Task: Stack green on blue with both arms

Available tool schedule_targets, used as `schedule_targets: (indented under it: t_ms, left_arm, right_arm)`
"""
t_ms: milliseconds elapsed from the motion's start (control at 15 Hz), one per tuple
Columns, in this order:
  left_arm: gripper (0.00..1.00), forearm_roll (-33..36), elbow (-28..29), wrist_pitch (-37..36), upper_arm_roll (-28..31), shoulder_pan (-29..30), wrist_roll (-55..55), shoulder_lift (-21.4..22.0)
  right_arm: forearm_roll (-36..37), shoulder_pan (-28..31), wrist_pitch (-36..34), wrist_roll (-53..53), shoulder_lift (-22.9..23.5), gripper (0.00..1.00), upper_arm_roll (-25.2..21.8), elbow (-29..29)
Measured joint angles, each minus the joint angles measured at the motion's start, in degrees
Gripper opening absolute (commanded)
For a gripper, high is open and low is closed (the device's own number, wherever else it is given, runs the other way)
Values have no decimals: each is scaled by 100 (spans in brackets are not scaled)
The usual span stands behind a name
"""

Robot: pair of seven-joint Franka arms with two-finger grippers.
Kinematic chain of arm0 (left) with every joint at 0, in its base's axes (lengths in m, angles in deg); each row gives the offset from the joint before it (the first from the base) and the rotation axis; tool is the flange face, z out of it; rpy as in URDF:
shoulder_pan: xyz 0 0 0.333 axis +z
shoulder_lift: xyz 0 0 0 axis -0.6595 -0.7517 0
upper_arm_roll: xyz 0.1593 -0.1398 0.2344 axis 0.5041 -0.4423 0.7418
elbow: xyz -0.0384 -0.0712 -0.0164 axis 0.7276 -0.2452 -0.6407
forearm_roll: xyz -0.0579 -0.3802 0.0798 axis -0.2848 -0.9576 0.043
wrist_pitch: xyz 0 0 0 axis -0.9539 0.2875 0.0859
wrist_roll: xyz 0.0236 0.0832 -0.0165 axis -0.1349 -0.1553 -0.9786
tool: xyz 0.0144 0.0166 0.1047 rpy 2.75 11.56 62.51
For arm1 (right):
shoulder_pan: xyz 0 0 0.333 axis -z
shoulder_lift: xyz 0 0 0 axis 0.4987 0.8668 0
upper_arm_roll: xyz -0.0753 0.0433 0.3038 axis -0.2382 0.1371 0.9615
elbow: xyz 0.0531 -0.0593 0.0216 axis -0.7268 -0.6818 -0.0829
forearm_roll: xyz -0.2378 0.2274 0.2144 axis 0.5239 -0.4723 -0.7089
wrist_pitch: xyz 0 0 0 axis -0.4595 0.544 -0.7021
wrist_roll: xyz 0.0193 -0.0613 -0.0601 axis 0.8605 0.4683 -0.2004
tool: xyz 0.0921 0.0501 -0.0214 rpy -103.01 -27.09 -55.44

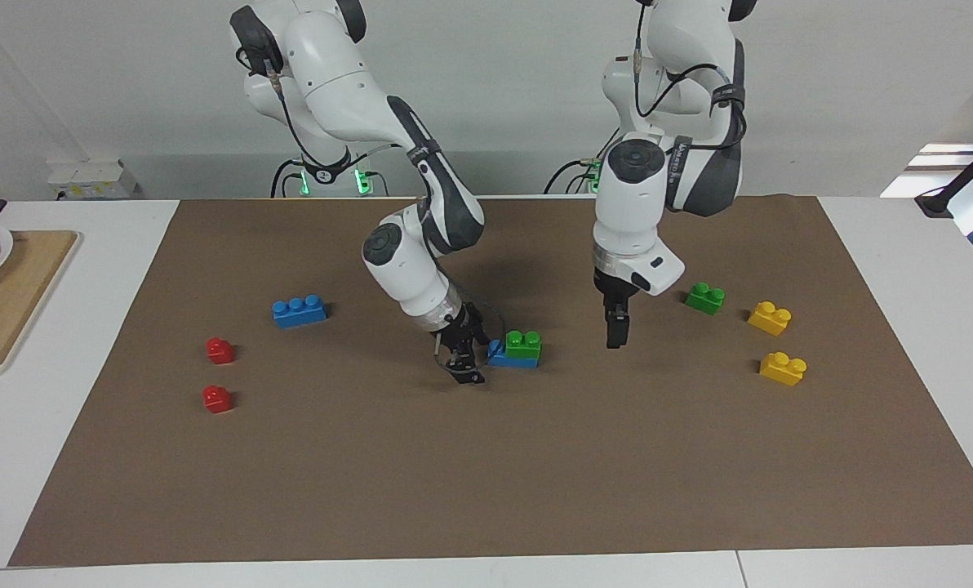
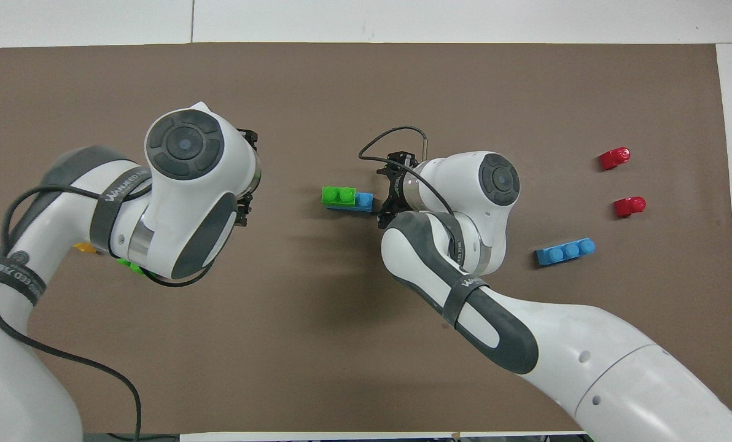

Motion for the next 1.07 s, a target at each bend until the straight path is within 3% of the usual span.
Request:
schedule_targets:
  t_ms: [333, 733, 1067]
  left_arm:
    - [100, -1, 5, -165, 3, 516, -1135, 112]
    - [100, -15, 5, -468, 9, 1145, -3942, 265]
    - [100, -240, -2, -774, 21, 1684, -6365, 577]
  right_arm:
    - [6, 866, -1266, -1655, -613, 100, -25, 243]
    - [392, 1710, -2464, -4667, -1087, 100, -57, 447]
    - [1156, 2206, -3315, -6306, -1345, 100, -61, 636]
